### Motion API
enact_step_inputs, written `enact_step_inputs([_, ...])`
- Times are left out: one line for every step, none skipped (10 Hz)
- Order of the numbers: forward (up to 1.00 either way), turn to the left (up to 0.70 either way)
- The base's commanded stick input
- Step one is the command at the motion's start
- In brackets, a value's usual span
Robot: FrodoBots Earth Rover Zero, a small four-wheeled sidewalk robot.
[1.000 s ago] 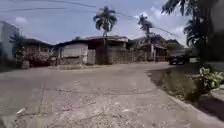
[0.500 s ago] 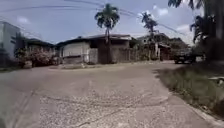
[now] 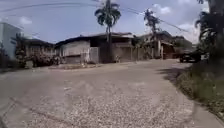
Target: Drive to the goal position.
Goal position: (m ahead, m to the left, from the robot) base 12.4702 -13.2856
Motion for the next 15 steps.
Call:
enact_step_inputs([1.00,-0.37])
enact_step_inputs([1.00,-0.17])
enact_step_inputs([1.00,0.00])
enact_step_inputs([1.00,0.00])
enact_step_inputs([1.00,0.00])
enact_step_inputs([1.00,0.00])
enact_step_inputs([1.00,-0.01])
enact_step_inputs([1.00,-0.18])
enact_step_inputs([1.00,-0.37])
enact_step_inputs([1.00,-0.40])
enact_step_inputs([1.00,-0.40])
enact_step_inputs([1.00,-0.40])
enact_step_inputs([1.00,-0.40])
enact_step_inputs([1.00,-0.40])
enact_step_inputs([1.00,-0.40])
